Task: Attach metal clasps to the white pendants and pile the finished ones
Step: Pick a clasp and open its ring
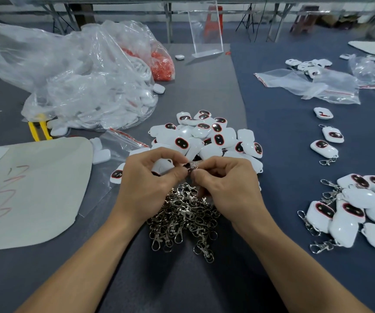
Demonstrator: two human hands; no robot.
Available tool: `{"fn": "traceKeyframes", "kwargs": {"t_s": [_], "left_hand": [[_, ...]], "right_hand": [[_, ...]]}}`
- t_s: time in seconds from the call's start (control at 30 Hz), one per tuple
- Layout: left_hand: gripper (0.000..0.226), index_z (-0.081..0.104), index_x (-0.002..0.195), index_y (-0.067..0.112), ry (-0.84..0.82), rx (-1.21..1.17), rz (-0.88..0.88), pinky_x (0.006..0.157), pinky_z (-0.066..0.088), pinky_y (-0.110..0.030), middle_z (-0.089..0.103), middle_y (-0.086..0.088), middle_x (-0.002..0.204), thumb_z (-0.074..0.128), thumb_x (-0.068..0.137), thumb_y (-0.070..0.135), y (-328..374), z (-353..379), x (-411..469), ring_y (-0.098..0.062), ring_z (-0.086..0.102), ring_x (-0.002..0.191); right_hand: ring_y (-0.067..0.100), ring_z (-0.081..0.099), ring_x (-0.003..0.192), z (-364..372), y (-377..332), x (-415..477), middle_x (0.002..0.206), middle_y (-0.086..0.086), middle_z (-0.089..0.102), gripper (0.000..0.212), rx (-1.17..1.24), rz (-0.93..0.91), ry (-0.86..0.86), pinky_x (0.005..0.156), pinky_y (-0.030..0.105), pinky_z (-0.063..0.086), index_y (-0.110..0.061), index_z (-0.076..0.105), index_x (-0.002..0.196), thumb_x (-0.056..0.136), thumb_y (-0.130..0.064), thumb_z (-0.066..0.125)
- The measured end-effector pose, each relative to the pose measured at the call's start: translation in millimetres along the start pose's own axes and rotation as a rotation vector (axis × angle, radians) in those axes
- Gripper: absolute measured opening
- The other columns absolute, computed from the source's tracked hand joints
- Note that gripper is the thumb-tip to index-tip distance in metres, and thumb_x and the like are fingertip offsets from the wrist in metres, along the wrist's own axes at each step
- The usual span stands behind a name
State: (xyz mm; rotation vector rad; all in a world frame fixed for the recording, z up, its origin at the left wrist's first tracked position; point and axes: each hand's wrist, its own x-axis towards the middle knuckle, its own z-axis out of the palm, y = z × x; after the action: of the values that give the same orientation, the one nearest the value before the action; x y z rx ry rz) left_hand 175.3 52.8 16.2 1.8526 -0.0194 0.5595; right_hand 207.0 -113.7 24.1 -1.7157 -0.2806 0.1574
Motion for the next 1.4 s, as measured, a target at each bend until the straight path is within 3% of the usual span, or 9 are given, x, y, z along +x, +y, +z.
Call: {"fn": "traceKeyframes", "kwargs": {"t_s": [0.2,0.33,0.4,0.57,0.67,1.0,1.17,1.3,1.4], "left_hand": [[0.027,0.079,0.085,0.022,-0.076,-0.374,-0.228,0.036,0.033,-0.014,0.065,0.003,0.070,0.076,0.075,-0.003,7,0,-1,-0.006,0.046,0.043],[0.023,0.079,0.086,0.024,-0.125,-0.464,-0.350,0.034,0.027,-0.014,0.062,0.000,0.072,0.076,0.070,0.007,8,-7,0,-0.009,0.044,0.042],[0.021,0.079,0.086,0.021,-0.147,-0.420,-0.363,0.036,0.030,-0.015,0.062,0.002,0.070,0.078,0.072,0.006,9,-8,2,-0.008,0.046,0.043],[0.019,0.078,0.082,0.036,-0.018,0.185,-0.107,0.065,0.050,-0.019,0.073,0.015,0.074,0.082,0.075,0.018,8,-2,-5,-0.004,0.067,0.069],[0.016,0.078,0.082,0.036,0.009,0.163,-0.032,0.069,0.049,-0.011,0.074,0.018,0.078,0.084,0.074,0.025,9,-1,-8,-0.002,0.070,0.077],[0.012,0.076,0.074,0.039,0.128,0.111,-0.173,0.055,0.052,-0.020,0.071,0.013,0.065,0.082,0.075,0.029,8,5,-6,0.001,0.059,0.055],[0.016,0.076,0.070,0.028,0.184,-0.455,-0.437,0.045,0.045,-0.019,0.062,0.010,0.061,0.079,0.080,0.017,19,9,-5,-0.006,0.053,0.051],[0.023,0.074,0.070,0.024,0.157,-0.453,-0.389,0.051,0.054,-0.025,0.067,0.004,0.068,0.074,0.085,0.007,24,16,-9,-0.011,0.063,0.060],[0.022,0.076,0.073,0.023,0.208,-0.319,-0.327,0.068,0.057,-0.028,0.072,0.004,0.076,0.076,0.083,0.004,22,22,-9,-0.012,0.068,0.073]], "right_hand": [[0.020,0.072,0.063,-1,-3,0,0.066,-0.004,0.074,0.019,-0.086,-0.138,0.068,0.061,0.039,0.061,-0.026,0.079,0.074,0.082,-0.008,0.081],[0.002,0.066,0.057,-5,-4,-1,0.064,-0.013,0.072,0.028,-0.157,-0.239,0.122,0.055,0.015,0.052,-0.030,0.078,0.068,0.080,-0.005,0.082],[-0.002,0.062,0.055,-8,-3,-2,0.062,-0.016,0.070,0.033,-0.201,-0.266,0.157,0.053,0.008,0.046,-0.034,0.076,0.066,0.080,-0.004,0.081],[0.003,0.065,0.059,-4,-1,-3,0.066,-0.016,0.071,0.028,-0.232,-0.296,0.129,0.055,0.013,0.049,-0.031,0.077,0.071,0.082,-0.006,0.081],[0.011,0.066,0.060,-2,2,-4,0.067,-0.011,0.071,0.019,-0.277,-0.323,0.088,0.055,0.024,0.054,-0.025,0.078,0.078,0.084,-0.008,0.079],[0.007,0.061,0.054,2,0,-7,0.061,-0.011,0.069,0.015,-0.233,-0.257,0.088,0.052,0.016,0.046,-0.024,0.076,0.074,0.085,-0.014,0.078],[0.005,0.056,0.043,20,2,-16,0.058,-0.002,0.069,0.009,-0.181,-0.101,-0.227,0.047,0.017,0.042,-0.032,0.079,0.093,0.089,-0.034,0.071],[0.003,0.057,0.045,30,2,-15,0.061,-0.003,0.071,0.011,-0.085,-0.099,-0.156,0.046,0.018,0.043,-0.035,0.076,0.097,0.090,-0.029,0.069],[0.002,0.067,0.061,30,0,-14,0.072,-0.008,0.076,0.016,0.042,-0.084,-0.178,0.056,0.020,0.052,-0.029,0.079,0.090,0.089,-0.016,0.070]]}}
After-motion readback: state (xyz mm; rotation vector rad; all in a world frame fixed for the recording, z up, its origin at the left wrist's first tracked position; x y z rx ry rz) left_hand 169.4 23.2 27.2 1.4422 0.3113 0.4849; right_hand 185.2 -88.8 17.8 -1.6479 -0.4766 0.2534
